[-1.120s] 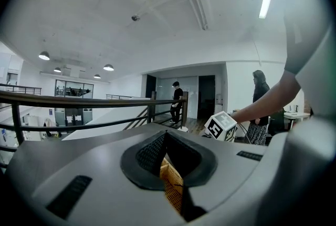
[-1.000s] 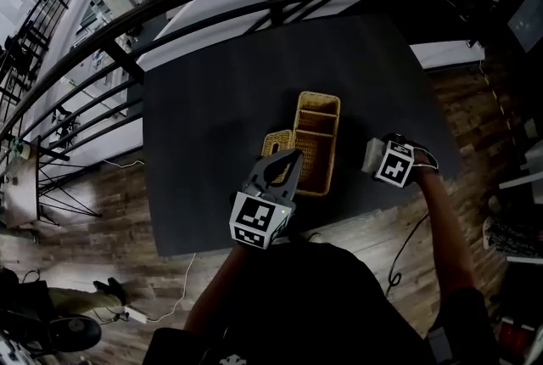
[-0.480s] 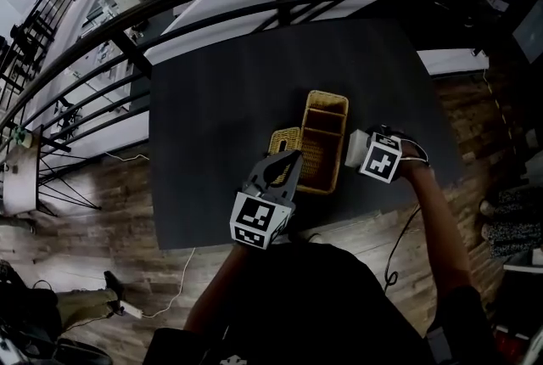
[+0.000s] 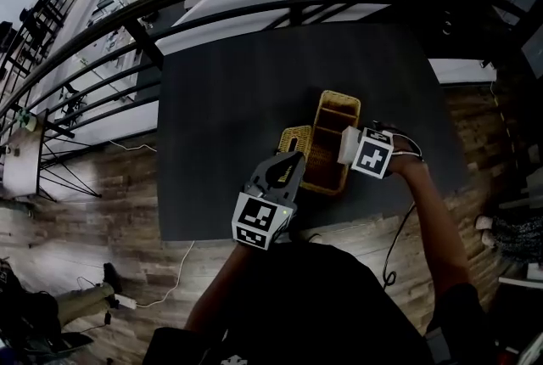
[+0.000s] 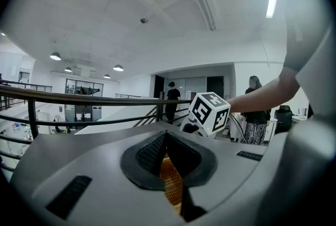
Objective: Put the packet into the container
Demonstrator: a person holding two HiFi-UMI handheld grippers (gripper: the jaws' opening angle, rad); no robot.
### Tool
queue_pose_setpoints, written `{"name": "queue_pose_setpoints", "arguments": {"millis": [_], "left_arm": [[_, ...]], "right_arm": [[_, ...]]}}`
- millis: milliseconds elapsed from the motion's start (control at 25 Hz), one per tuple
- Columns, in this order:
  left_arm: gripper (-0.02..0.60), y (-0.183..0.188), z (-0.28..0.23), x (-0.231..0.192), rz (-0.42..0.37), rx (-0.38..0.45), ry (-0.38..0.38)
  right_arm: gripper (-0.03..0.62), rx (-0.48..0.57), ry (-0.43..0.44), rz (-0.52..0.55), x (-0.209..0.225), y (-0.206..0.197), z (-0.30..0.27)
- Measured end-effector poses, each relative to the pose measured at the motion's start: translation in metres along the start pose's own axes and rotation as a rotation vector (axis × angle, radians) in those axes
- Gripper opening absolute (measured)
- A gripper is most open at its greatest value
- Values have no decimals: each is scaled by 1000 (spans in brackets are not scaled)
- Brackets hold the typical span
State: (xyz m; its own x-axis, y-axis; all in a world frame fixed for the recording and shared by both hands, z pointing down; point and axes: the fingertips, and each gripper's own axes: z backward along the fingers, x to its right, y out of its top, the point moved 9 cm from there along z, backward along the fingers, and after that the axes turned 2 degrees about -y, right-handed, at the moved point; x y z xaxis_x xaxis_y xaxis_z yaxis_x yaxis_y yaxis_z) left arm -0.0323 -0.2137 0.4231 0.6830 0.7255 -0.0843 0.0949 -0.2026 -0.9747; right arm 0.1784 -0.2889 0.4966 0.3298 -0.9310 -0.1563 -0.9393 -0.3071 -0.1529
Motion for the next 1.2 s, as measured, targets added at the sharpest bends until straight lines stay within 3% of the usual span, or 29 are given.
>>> {"name": "queue_pose_setpoints", "arguments": {"millis": [600, 1200], "left_arm": [[6, -6, 32, -17, 18, -4, 89], [8, -11, 44, -24, 23, -7, 129]], "right_arm": [[437, 19, 47, 62, -10, 49, -21], [437, -8, 80, 47, -18, 63, -50]]}}
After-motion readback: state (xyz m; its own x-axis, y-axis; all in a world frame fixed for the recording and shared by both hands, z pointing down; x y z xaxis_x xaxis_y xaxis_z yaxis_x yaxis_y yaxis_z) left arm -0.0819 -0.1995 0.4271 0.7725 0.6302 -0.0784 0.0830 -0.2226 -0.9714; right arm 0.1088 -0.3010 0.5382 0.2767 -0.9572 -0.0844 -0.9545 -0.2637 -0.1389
